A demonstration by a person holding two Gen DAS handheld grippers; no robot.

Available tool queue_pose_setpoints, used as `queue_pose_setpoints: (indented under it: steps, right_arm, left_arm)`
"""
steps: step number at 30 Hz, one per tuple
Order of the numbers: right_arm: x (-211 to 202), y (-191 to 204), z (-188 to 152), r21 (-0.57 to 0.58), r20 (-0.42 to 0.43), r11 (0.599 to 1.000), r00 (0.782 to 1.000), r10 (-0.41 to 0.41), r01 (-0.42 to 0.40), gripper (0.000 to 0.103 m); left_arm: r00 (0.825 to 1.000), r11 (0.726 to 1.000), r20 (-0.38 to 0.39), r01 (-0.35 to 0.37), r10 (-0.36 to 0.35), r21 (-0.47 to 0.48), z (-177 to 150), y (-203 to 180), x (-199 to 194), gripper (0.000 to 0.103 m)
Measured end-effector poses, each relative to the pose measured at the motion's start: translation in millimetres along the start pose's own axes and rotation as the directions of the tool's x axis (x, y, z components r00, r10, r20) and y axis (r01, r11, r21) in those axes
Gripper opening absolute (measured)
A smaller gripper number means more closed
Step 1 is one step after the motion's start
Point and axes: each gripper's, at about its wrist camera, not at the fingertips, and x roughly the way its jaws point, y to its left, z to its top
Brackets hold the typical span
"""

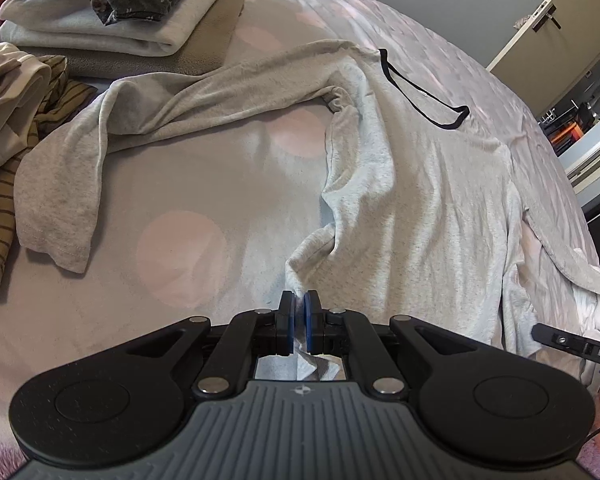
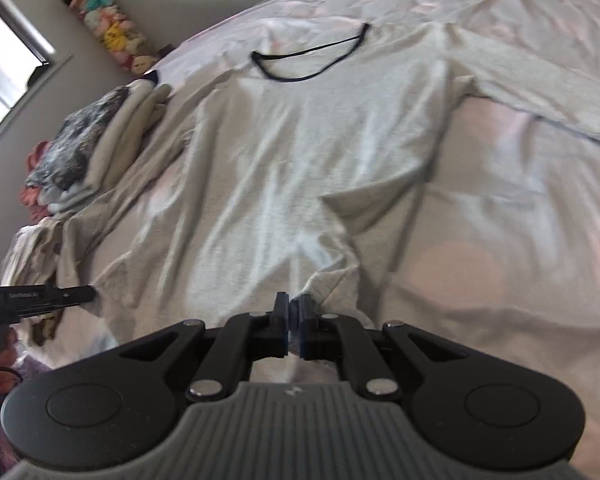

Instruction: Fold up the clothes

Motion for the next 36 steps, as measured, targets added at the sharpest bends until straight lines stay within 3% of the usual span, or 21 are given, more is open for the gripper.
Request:
queue_pose_setpoints:
  steps: [3,6,8,10,12,16,22,27,29,31,36]
  right_arm:
    - [23.7,12.8,-0.3,-0.055,-0.064,0.998,0.997,-0.046,0.042,0.006]
    - [31.7,14.2,-0.5,-0.075,-0.101,0.996,0.993,-0.065,0.057,0.014]
    - [16.6,8.8,-2.6,-0.045,-0.030,0.999,0.999,-0.025,0.024,0.018]
    - [-4.8,-1.0,-5.2,0.007,0.075,1.000,0.997,0.020,-0.021,0.036]
    - [-24.0,-13.9,-9.3,0.096,0.160,0.995,0.987,0.018,-0.034,0.041]
    - [-28.2,-26.9,-13.0,0.224,0.134,0.974,0.989,-0.070,0.038,0.035]
    - [-6.8,-6.0,-11.8,0.084,0.017,0.992,0.996,-0.093,0.091,0.036]
    - [15.8,-9.0,-10.8,0.071,-0.091,0.984,0.984,-0.154,0.161,0.035]
    - [24.8,-11.4,-9.6,0.072,-0.128,0.983,0.979,-0.161,0.171,0.031]
    - [30.2,-13.4,-9.5,0.078,-0.147,0.982,0.976,-0.159,0.171,0.015]
    - [13.9,-11.4,-9.5,0.090,-0.121,0.979,0.978,-0.169,0.180,0.011]
  left_arm:
    - [1.000,1.000,-0.007,0.000,0.000,0.000,-0.3,0.3,1.0,0.003]
    - [1.000,1.000,-0.015,0.004,-0.004,0.004,0.1,-0.1,2.7,0.003]
    - [1.000,1.000,-0.019,0.007,-0.007,0.003,0.3,0.0,3.7,0.003]
    - [1.000,1.000,-0.020,0.012,-0.012,-0.001,0.3,1.0,4.1,0.003]
    - [1.000,1.000,-0.020,0.017,-0.017,-0.004,0.2,1.6,4.2,0.003]
    - [0.999,1.000,-0.023,0.024,-0.024,-0.004,0.6,1.3,4.6,0.003]
    - [0.999,0.999,-0.023,0.031,-0.032,-0.003,0.6,1.1,4.6,0.003]
    - [0.999,0.999,-0.027,0.039,-0.039,-0.001,1.4,0.5,6.1,0.003]
    - [0.999,0.999,-0.029,0.042,-0.042,-0.005,1.8,1.6,7.0,0.003]
    - [0.999,0.999,-0.031,0.043,-0.044,-0.010,1.9,2.6,7.6,0.003]
    - [0.997,0.998,-0.035,0.064,-0.064,-0.026,2.8,5.2,1.5,0.003]
